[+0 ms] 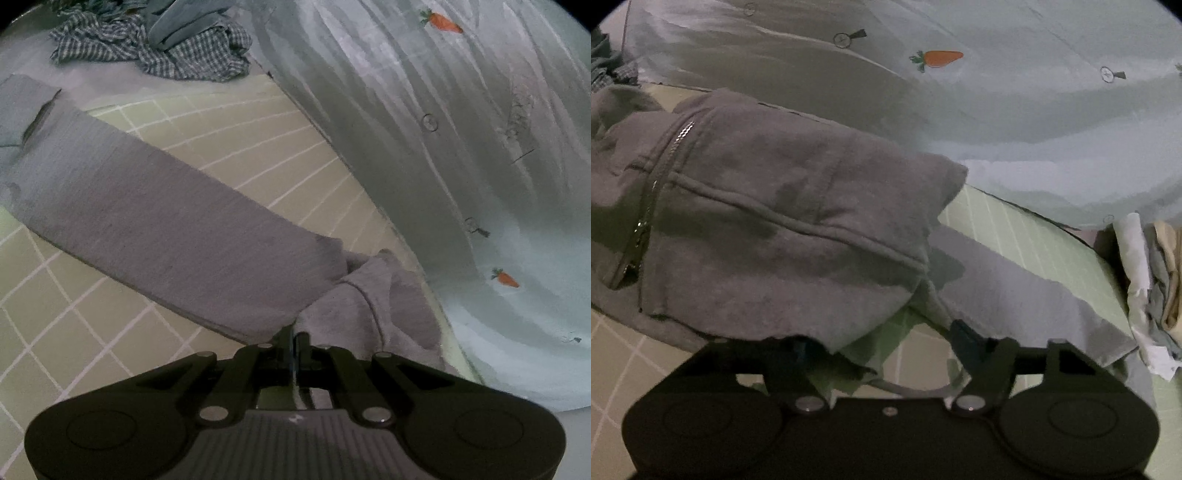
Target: Fold clothes
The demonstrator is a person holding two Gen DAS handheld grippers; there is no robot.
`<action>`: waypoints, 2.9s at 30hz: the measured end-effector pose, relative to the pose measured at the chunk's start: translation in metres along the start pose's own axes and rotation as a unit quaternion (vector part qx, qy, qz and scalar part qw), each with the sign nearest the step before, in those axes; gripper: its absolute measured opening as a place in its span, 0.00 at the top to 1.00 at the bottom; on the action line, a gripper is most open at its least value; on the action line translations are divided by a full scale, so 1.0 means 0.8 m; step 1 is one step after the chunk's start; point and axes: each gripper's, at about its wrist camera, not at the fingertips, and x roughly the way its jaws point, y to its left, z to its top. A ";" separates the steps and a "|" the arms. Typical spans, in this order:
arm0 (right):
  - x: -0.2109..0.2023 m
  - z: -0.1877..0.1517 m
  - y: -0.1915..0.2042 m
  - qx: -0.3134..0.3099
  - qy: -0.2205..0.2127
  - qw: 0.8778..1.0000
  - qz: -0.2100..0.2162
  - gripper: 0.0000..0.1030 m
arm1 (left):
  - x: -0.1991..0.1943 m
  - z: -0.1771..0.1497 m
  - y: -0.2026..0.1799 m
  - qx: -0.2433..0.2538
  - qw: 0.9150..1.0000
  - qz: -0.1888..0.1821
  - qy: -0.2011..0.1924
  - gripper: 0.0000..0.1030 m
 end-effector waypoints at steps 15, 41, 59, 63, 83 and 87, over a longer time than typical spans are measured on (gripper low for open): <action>-0.008 -0.014 -0.037 0.056 0.009 0.998 0.011 0.83 | 0.014 0.000 0.014 -0.006 0.999 0.035 0.019 0.84; 0.013 0.003 -0.028 0.058 0.035 0.997 0.049 0.86 | 0.061 0.032 -0.006 -0.030 0.998 -0.055 0.032 0.68; -0.096 -0.049 -0.053 0.088 0.019 0.995 0.037 0.97 | -0.038 -0.054 0.027 -0.011 0.999 -0.023 0.028 0.92; -0.119 -0.083 -0.054 0.093 0.046 0.993 0.048 0.97 | -0.057 -0.085 0.051 -0.027 0.999 0.004 0.041 0.92; -0.181 -0.143 -0.076 0.119 0.102 0.978 0.139 0.70 | -0.124 -0.132 0.045 0.045 0.996 0.062 0.034 0.42; -0.203 -0.121 -0.089 0.148 0.055 0.972 0.176 0.58 | -0.142 -0.111 0.032 0.053 0.998 0.024 -0.010 0.31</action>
